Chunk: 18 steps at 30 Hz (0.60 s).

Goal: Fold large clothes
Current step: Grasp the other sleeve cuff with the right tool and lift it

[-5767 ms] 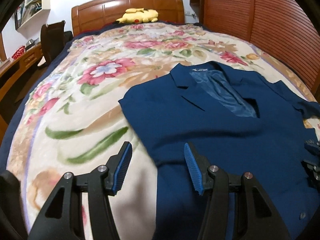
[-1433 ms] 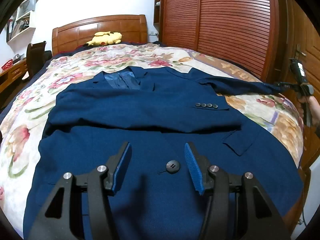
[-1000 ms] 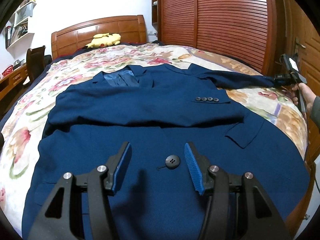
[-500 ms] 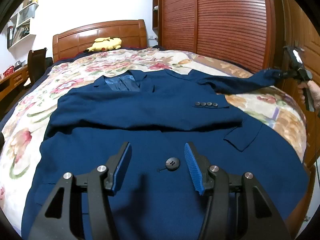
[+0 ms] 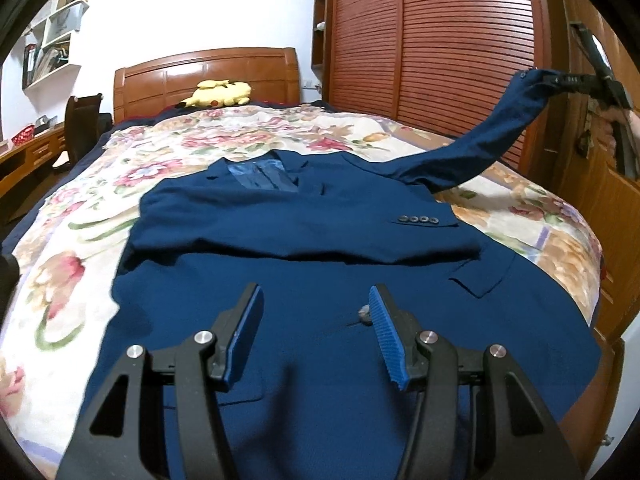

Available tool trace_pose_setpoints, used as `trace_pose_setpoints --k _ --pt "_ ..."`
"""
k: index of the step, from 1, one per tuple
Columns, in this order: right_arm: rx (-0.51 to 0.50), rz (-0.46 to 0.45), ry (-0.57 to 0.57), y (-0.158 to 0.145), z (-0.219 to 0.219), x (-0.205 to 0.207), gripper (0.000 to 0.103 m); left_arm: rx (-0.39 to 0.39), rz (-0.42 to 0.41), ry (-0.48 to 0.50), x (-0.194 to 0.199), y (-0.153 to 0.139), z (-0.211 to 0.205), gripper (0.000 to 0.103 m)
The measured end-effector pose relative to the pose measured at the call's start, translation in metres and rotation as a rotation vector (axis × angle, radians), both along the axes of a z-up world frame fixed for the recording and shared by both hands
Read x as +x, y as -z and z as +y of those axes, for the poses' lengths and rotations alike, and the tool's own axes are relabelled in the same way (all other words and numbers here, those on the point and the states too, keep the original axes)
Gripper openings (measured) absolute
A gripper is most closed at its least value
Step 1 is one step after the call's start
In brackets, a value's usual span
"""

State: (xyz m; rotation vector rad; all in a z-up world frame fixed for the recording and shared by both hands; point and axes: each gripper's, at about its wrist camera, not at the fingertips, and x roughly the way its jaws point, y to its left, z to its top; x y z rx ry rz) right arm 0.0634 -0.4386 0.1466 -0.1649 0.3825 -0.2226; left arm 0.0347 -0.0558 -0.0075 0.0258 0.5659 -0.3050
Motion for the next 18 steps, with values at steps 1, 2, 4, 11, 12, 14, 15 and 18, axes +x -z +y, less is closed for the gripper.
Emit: trace_pose_setpoints --k 1,2,4,11,12,14,15,18 --pt "-0.010 -0.002 -0.018 -0.003 0.012 0.000 0.009 0.000 -0.003 -0.006 -0.001 -0.001 0.004 0.054" --pt "-0.015 -0.002 -0.033 -0.004 0.021 0.002 0.009 -0.003 -0.005 -0.012 -0.003 -0.002 0.008 0.054" --pt "-0.027 0.001 -0.059 -0.005 0.039 0.004 0.009 -0.007 -0.009 -0.023 -0.006 -0.004 0.016 0.054" --pt "-0.058 0.036 -0.145 0.007 0.104 0.025 0.009 -0.015 -0.024 -0.061 -0.013 -0.009 0.039 0.054" --pt "-0.061 0.036 -0.159 0.008 0.112 0.026 0.009 -0.015 -0.025 -0.064 -0.014 -0.010 0.040 0.054" --pt "-0.067 0.030 -0.195 0.006 0.132 0.026 0.009 -0.020 -0.028 -0.075 -0.016 -0.011 0.046 0.054" --pt "-0.071 0.026 -0.212 0.004 0.141 0.026 0.009 -0.021 -0.029 -0.079 -0.017 -0.012 0.048 0.054" --pt "-0.082 0.008 -0.275 -0.003 0.173 0.023 0.009 -0.027 -0.038 -0.096 -0.022 -0.016 0.058 0.054"
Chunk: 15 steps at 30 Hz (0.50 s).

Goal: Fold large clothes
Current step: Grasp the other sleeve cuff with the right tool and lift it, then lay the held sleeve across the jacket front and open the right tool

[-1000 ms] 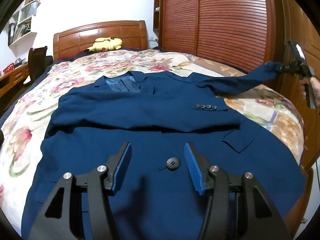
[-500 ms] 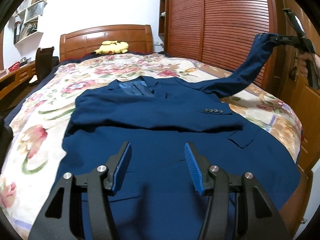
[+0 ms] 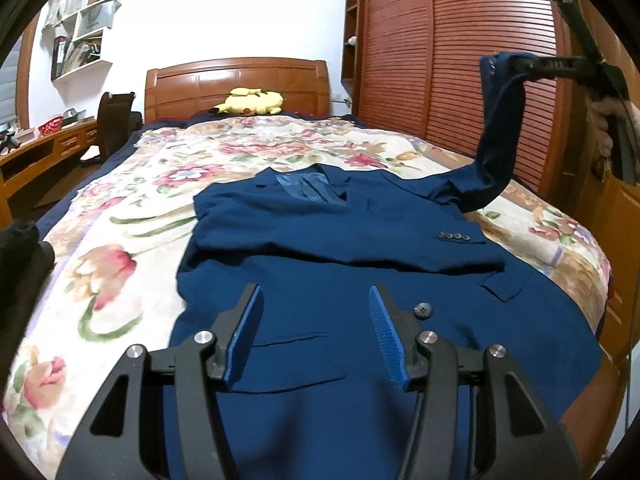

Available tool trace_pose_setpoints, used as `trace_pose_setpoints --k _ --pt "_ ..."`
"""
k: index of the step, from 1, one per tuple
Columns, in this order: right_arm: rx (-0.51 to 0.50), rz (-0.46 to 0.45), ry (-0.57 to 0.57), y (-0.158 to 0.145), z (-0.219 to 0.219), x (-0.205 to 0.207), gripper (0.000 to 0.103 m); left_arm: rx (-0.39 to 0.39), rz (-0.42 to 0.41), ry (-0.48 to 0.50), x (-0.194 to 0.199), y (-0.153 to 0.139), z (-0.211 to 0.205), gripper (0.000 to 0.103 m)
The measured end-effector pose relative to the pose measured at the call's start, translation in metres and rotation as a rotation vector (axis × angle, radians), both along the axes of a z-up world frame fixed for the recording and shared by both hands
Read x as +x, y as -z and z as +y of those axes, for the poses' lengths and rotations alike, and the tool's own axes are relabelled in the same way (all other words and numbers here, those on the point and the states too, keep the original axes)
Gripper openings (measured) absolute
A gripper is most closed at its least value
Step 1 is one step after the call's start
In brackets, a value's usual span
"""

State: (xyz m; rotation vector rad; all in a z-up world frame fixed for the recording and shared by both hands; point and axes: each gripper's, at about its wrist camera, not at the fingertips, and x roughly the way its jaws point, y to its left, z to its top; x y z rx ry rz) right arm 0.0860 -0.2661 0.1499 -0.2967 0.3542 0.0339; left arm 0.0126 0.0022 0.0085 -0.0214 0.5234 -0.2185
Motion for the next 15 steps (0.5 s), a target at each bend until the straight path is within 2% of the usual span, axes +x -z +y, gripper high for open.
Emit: trace_pose_setpoints --k 7,15 --pt "-0.002 -0.005 -0.145 -0.007 0.072 -0.006 0.009 -0.007 -0.016 -0.032 -0.011 -0.006 0.016 0.054" --pt "0.009 0.022 -0.276 0.008 0.133 -0.016 0.009 -0.015 -0.026 -0.071 -0.020 -0.009 0.039 0.054"
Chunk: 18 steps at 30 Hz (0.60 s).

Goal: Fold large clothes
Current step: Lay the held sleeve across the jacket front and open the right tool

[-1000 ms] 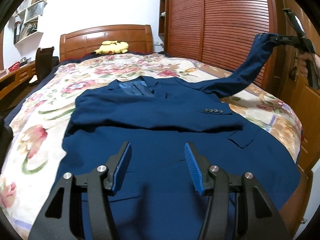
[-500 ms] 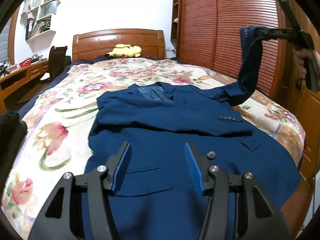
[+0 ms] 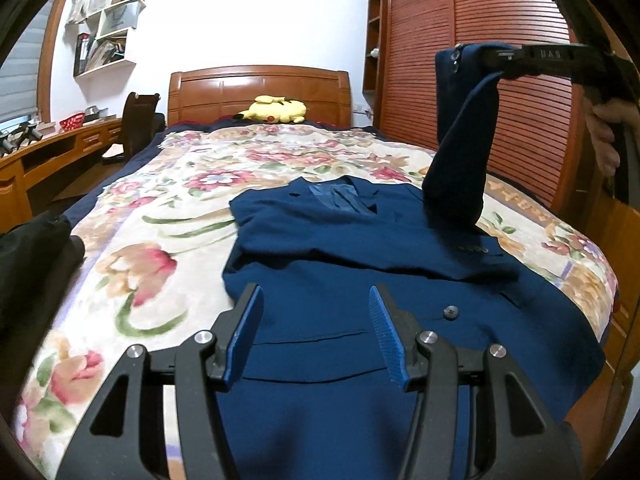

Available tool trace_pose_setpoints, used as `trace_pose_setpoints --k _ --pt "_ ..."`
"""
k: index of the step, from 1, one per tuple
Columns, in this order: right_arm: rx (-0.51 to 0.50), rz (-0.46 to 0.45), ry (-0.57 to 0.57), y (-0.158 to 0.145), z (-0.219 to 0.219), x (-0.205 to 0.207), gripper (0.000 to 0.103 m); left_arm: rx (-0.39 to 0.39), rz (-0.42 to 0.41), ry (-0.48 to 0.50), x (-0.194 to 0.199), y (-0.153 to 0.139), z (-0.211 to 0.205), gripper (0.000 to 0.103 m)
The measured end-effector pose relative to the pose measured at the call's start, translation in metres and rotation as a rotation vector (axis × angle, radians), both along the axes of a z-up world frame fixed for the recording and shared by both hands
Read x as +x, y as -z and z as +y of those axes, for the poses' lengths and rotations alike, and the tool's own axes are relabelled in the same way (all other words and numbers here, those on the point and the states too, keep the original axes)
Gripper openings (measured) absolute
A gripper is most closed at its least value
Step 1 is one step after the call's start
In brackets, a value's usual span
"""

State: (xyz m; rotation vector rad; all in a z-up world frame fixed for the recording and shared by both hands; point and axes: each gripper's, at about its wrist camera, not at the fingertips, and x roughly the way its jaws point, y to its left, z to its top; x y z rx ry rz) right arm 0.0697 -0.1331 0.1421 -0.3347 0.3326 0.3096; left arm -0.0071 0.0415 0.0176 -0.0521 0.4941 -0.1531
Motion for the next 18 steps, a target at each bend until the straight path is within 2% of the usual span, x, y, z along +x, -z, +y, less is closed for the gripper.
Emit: trace_pose_setpoints --k 5,9,18 --pt "-0.011 0.042 -0.060 0.018 0.032 -0.001 0.009 -0.010 -0.008 -0.019 -0.003 -0.001 0.010 0.054" --pt "-0.035 0.109 -0.093 0.045 0.051 0.002 0.010 -0.012 -0.006 -0.029 -0.002 -0.001 0.014 0.054" --pt "-0.018 0.281 -0.098 0.108 0.058 0.012 0.012 -0.016 -0.005 -0.041 0.001 0.001 0.018 0.054"
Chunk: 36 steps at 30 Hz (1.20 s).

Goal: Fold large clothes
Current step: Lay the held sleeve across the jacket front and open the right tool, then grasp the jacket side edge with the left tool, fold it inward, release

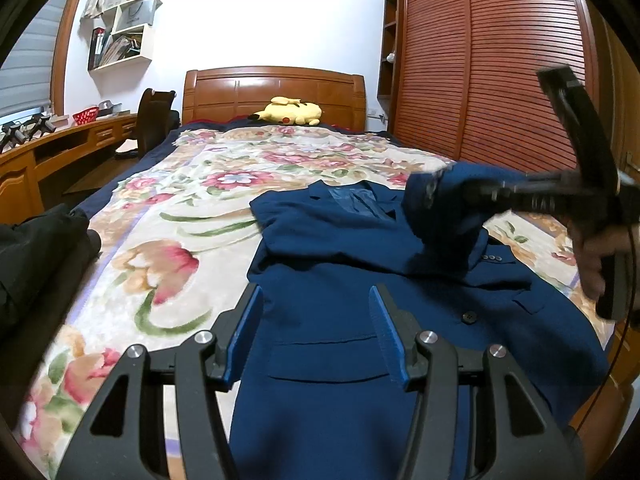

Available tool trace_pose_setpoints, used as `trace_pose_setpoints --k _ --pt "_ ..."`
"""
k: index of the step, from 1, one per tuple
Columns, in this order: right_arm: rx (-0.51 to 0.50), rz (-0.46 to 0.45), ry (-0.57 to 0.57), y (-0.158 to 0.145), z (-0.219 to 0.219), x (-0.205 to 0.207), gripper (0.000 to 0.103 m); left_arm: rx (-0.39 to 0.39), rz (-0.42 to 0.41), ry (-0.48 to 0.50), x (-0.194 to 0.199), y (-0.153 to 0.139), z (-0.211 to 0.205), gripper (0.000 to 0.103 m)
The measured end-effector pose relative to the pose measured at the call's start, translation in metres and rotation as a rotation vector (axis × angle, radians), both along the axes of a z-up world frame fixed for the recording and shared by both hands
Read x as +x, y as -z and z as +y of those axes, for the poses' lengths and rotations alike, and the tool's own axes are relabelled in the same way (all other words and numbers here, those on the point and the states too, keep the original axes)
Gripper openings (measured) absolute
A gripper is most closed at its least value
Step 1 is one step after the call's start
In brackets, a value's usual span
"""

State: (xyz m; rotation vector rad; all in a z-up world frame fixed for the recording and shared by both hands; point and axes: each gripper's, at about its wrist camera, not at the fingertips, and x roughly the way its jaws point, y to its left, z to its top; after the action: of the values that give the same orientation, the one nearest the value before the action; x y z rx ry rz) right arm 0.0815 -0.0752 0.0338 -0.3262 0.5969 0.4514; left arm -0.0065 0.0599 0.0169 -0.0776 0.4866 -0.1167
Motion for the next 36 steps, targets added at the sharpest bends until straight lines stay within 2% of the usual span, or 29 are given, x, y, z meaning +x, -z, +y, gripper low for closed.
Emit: trace_pose_setpoints --k 3,6,9,10,11,15,17,22,27,36 --pt "0.026 0.043 -0.006 0.014 0.000 -0.003 0.013 0.001 0.002 -0.001 0.001 0.000 0.000 0.054" --pt "0.043 0.088 -0.027 0.027 0.005 -0.008 0.019 0.002 0.005 -0.002 0.002 0.001 0.001 0.054" --pt "0.042 0.109 -0.065 0.034 0.011 -0.016 0.043 0.005 0.006 -0.001 0.002 0.001 0.000 0.054" --pt "0.055 0.120 -0.084 0.034 0.011 -0.018 0.054 0.006 0.005 -0.001 0.002 0.001 0.000 0.054" --pt "0.065 0.127 -0.099 0.033 0.010 -0.020 0.058 0.005 0.006 -0.001 0.002 0.001 0.000 0.054" --pt "0.059 0.093 -0.091 0.027 0.000 -0.028 0.059 0.005 0.010 0.000 0.002 0.002 0.000 0.054" --pt "0.044 0.054 -0.037 0.023 -0.010 -0.028 0.060 0.007 0.014 0.007 0.003 0.003 -0.002 0.054" --pt "0.023 0.027 0.053 0.028 -0.045 -0.024 0.060 0.015 0.029 0.026 0.007 0.005 -0.009 0.054" --pt "-0.036 0.054 0.132 0.056 -0.078 -0.013 0.060 0.027 0.061 0.039 0.016 0.012 -0.017 0.054" --pt "-0.050 0.145 0.202 0.104 -0.118 0.003 0.060 0.039 0.134 0.048 0.037 0.029 -0.027 0.054"
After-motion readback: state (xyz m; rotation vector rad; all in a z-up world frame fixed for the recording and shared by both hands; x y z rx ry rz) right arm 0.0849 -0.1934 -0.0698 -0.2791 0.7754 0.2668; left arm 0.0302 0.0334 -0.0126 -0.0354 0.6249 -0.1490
